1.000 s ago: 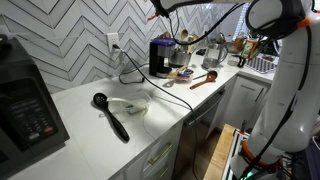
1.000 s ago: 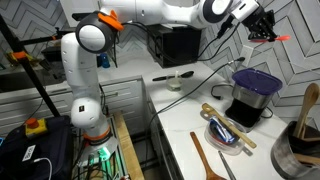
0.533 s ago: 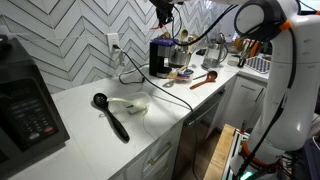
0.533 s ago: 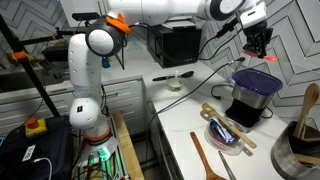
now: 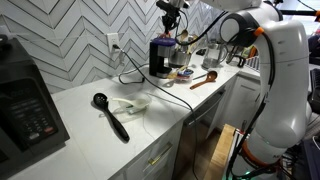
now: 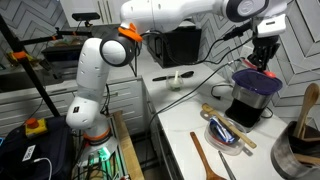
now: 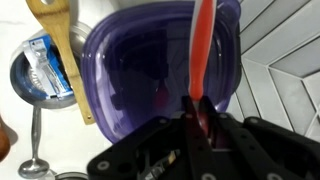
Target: Put the orange spoon on the blue lid.
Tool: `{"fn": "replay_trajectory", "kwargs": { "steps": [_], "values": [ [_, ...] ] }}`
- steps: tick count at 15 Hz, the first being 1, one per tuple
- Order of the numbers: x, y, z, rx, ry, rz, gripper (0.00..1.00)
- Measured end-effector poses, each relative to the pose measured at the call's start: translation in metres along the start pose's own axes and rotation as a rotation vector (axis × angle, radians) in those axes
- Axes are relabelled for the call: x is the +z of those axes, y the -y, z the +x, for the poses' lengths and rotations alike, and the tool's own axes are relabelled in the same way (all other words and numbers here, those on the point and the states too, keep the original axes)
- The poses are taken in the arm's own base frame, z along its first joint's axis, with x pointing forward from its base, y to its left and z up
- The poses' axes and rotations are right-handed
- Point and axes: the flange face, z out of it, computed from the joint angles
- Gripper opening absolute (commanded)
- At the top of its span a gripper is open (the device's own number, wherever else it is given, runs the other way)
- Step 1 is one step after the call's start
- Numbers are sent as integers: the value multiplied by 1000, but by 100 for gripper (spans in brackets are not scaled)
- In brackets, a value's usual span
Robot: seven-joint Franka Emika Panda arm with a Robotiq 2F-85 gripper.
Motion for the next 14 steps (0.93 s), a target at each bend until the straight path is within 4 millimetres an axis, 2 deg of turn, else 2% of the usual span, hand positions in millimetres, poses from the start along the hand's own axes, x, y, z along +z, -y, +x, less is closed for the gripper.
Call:
{"fn": "replay_trajectory", "kwargs": {
  "steps": [3, 6, 11, 14],
  "values": [
    [-4, 16, 5, -15, -82, 78, 3],
    [9, 27, 0, -38, -120, 80, 3],
    [31, 33, 1, -57, -161, 45, 3],
    [40, 29, 0, -60, -157, -8, 3]
  ]
}}
